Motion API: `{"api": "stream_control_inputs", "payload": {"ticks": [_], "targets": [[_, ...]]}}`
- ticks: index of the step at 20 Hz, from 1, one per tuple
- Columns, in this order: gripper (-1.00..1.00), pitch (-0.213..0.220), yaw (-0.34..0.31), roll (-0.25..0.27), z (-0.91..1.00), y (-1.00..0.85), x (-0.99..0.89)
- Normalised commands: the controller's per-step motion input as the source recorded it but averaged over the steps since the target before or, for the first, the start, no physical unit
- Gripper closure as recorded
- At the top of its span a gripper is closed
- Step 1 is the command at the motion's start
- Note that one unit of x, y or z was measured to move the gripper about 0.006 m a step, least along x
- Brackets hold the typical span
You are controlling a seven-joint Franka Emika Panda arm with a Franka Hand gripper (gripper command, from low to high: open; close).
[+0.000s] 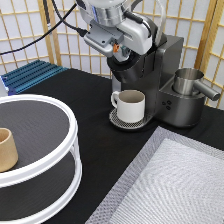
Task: Make coffee
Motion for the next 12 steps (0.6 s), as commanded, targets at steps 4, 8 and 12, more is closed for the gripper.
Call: {"api": "stream_control_inputs", "payload": {"ticks": [4, 8, 12], "targets": [[1.0, 0.052, -0.053, -0.003, 0.22, 0.38, 0.23], [1.0, 0.021, -0.07, -0.027, 0.2, 0.4, 0.25], [-1.0, 0.0, -0.076, -0.051, 0.03, 0.34, 0.25]]}}
